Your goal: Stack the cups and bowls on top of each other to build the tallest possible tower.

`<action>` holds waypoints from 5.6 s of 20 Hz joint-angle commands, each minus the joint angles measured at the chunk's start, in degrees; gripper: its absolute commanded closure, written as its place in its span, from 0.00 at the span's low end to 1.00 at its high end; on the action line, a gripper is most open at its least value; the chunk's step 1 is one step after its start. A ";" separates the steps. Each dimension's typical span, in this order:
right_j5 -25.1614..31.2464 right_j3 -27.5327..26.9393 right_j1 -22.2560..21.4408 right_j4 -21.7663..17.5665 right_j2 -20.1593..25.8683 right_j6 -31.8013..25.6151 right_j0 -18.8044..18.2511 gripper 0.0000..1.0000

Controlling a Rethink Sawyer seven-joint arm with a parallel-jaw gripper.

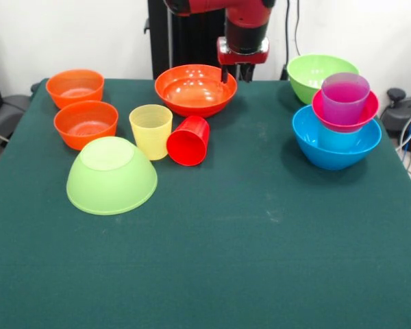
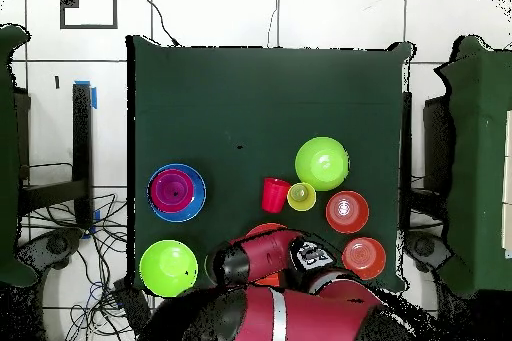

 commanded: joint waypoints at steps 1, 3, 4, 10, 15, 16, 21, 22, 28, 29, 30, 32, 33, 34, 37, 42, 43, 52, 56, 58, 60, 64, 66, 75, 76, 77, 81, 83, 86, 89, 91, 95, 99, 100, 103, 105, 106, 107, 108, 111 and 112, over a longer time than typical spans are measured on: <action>-6.17 -7.86 6.33 -2.90 -0.76 4.31 1.91 0.00; -5.59 -8.49 6.74 -3.45 -1.91 4.18 2.98 0.00; -5.14 -8.76 6.90 -3.56 -2.33 4.13 3.52 0.00; -4.32 -10.43 7.05 -5.89 -3.68 1.91 5.73 1.00; -5.67 -10.10 6.83 -6.39 -4.37 2.43 6.79 1.00; -5.70 -10.14 6.87 -6.35 -4.47 2.40 6.84 1.00; -3.67 -10.54 6.30 -5.08 -4.30 2.28 7.48 1.00; -3.21 -10.88 6.08 -4.85 -4.14 1.96 7.26 1.00; 3.92 -10.80 2.49 -2.77 -6.22 2.67 10.89 1.00; 7.91 -11.45 1.56 -2.25 -7.32 2.37 12.43 1.00; 10.12 -11.66 1.01 -1.94 -7.76 2.08 13.25 1.00; 17.72 -13.02 0.04 -1.48 -9.10 0.22 15.19 1.00; 20.88 -13.50 -0.27 -1.24 -9.33 -0.68 15.70 1.00; 22.30 -13.72 -0.46 -0.99 -9.19 -0.91 15.88 1.00; 26.36 -15.16 -0.09 -0.59 -8.74 -1.11 15.79 1.00; 28.30 -15.00 -0.01 -0.52 -6.62 -1.08 14.02 1.00; 28.65 -14.98 0.01 -0.50 -6.36 -1.09 13.78 1.00; 32.47 -16.36 0.07 -0.42 -5.68 -1.41 13.52 1.00; 32.95 -15.54 -0.90 -0.31 -5.84 -0.46 15.25 1.00; 33.34 -15.74 -1.55 -0.04 -5.87 0.58 16.67 1.00; 34.40 -16.06 -2.21 0.66 -5.63 1.30 17.97 1.00; 36.84 -17.50 -3.69 1.32 -6.72 3.91 21.44 1.00; 37.83 -17.83 -4.43 1.25 -7.60 4.97 23.08 1.00; 35.43 -20.10 -4.97 1.01 -9.78 7.22 25.79 1.00; 34.57 -20.72 -5.04 -0.49 -10.19 6.67 26.35 1.00; 33.71 -21.34 -5.11 -1.98 -10.61 6.12 26.92 1.00; 25.47 -22.90 -5.78 -8.75 -14.26 8.89 28.87 1.00; 22.43 -23.21 -5.66 -10.63 -15.90 10.30 29.23 1.00; 18.29 -22.70 -6.82 -13.32 -18.32 10.70 29.69 1.00; 17.07 -21.76 -8.63 -14.59 -19.67 7.82 29.51 1.00; 16.13 -22.24 -8.67 -15.45 -20.52 6.80 29.40 1.00; 14.80 -22.29 -8.50 -15.42 -21.00 5.19 28.64 1.00; 14.18 -22.40 -7.71 -14.31 -20.53 3.91 27.74 1.00; 13.97 -22.25 -7.65 -14.34 -20.64 3.88 27.91 1.00; 15.48 -22.29 -8.12 -13.51 -20.36 2.45 27.92 1.00; 16.19 -22.22 -8.08 -13.14 -20.23 1.85 27.97 1.00; 16.44 -22.18 -8.12 -12.98 -20.17 1.71 28.04 1.00; 16.69 -22.13 -8.16 -12.83 -20.11 1.56 28.11 1.00; 17.01 -22.05 -8.30 -12.69 -20.03 1.29 28.11 1.00; 17.77 -22.01 -8.68 -12.24 -19.75 0.67 28.05 1.00; 17.91 -22.06 -8.80 -12.04 -19.61 0.50 27.95 1.00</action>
